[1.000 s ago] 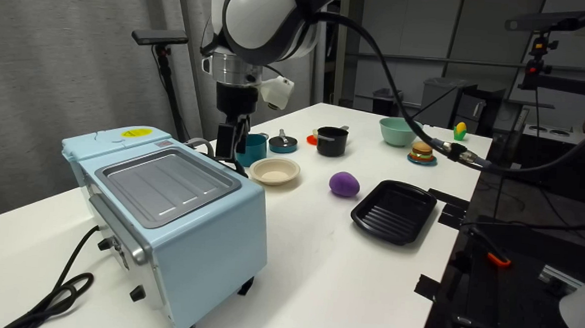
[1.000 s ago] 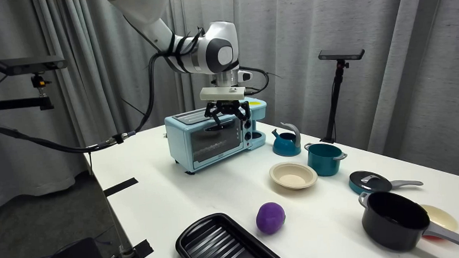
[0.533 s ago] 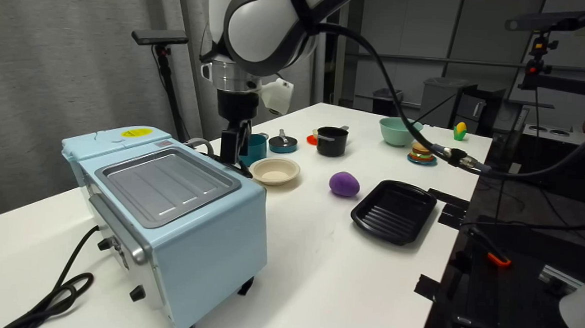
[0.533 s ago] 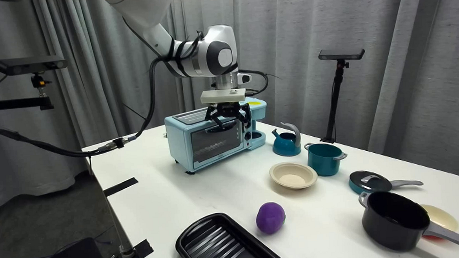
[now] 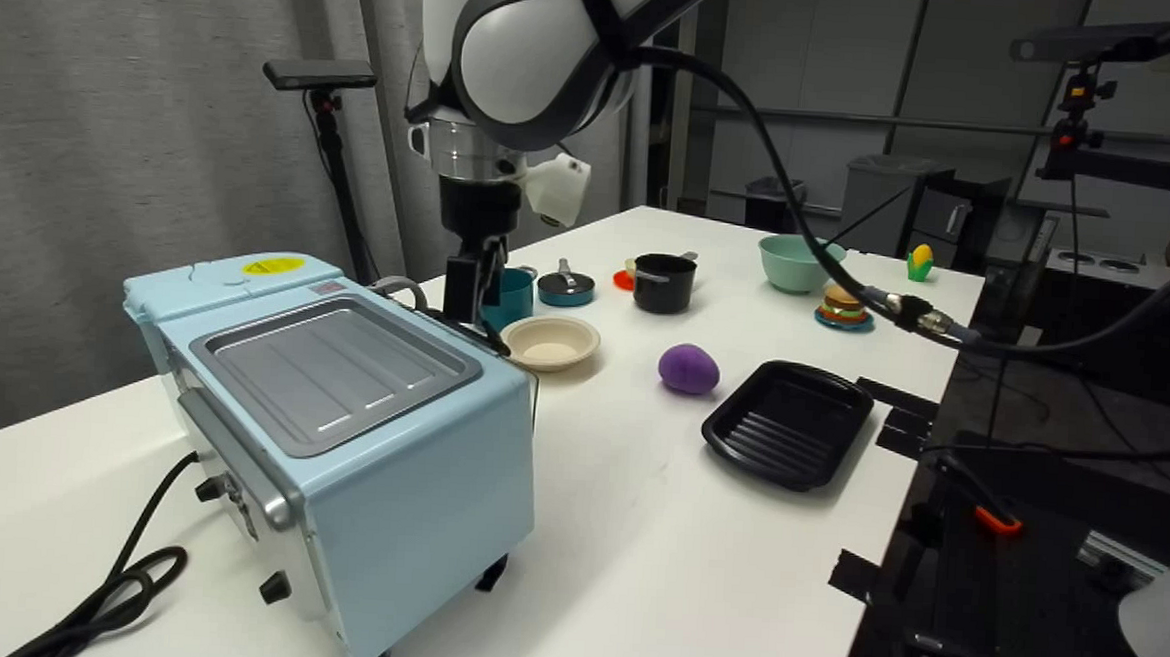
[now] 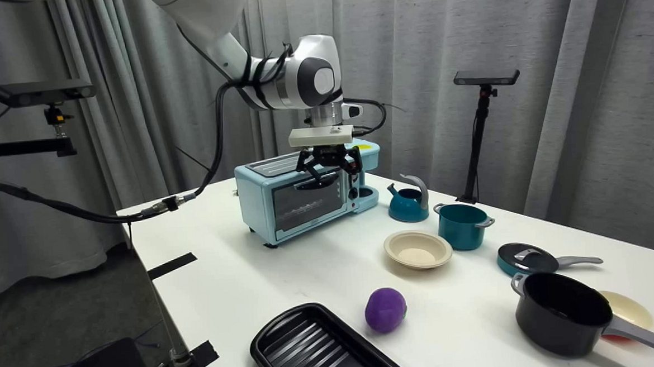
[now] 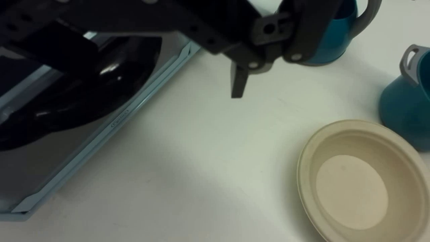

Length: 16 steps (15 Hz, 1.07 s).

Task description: Open, close and open the toaster oven

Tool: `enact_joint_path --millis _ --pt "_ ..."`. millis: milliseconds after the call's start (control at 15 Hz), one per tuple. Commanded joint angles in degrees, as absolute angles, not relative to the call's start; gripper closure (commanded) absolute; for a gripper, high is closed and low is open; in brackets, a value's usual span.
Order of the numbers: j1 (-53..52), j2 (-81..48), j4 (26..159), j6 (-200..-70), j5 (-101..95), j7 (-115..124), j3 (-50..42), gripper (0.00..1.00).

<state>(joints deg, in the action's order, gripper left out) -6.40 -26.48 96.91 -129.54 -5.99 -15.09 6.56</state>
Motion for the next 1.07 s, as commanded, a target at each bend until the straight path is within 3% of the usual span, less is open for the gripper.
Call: enact_joint_path --millis 0,1000 --pt "-6.6 -28.5 95.3 -131.0 -8.0 -13.1 5.1 0.0" --pt "-7.7 -32.8 93.7 -131.1 -17.2 -10.1 1.1 0.0"
